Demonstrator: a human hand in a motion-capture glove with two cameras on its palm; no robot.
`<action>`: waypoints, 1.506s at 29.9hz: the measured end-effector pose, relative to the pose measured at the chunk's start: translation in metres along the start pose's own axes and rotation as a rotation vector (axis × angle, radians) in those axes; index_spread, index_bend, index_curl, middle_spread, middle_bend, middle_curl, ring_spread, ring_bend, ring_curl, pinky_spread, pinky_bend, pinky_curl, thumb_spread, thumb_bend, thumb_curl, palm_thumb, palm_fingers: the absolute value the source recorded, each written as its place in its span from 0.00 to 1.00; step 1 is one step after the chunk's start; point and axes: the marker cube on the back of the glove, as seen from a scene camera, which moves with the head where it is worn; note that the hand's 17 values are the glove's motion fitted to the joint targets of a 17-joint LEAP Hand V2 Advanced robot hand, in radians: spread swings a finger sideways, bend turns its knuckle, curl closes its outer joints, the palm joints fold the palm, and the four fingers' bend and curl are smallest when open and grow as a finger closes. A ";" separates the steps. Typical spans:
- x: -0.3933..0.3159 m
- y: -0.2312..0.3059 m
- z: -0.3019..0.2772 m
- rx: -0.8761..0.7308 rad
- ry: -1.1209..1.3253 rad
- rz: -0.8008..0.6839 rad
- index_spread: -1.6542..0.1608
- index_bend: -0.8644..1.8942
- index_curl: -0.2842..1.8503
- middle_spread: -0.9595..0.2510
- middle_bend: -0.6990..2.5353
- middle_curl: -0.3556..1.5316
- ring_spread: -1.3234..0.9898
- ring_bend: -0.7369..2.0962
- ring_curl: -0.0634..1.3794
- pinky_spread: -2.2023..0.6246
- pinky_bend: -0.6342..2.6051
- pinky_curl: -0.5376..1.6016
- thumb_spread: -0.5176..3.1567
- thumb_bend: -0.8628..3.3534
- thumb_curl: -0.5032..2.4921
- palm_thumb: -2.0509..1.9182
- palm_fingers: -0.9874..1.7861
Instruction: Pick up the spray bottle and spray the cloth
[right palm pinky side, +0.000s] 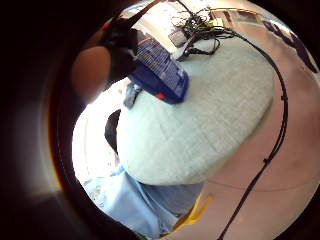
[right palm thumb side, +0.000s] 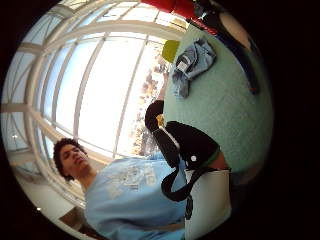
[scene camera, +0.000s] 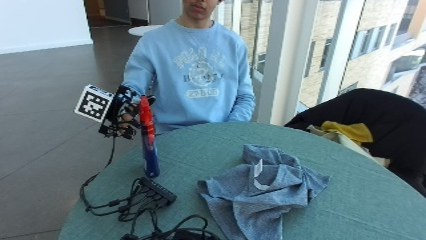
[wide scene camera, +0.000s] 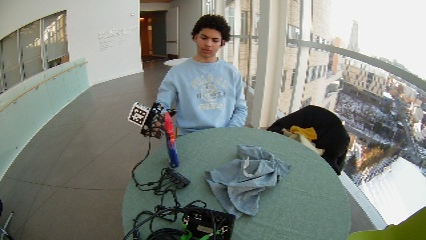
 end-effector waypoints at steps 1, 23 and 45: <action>0.002 -0.006 0.001 0.007 -0.021 0.035 0.69 0.36 0.27 0.74 0.28 0.37 0.57 0.34 0.21 0.86 0.30 0.41 0.43 0.20 0.25 0.66 0.57; 0.018 -0.094 0.043 0.104 -0.188 0.093 0.70 0.33 0.23 0.74 0.33 0.41 0.56 0.39 0.26 0.86 0.29 0.41 0.43 0.20 0.27 0.69 0.60; -0.024 -0.147 0.041 0.055 -0.015 0.056 0.77 0.36 0.28 0.72 0.33 0.43 0.54 0.43 0.30 0.83 0.27 0.42 0.34 0.20 0.34 0.76 0.78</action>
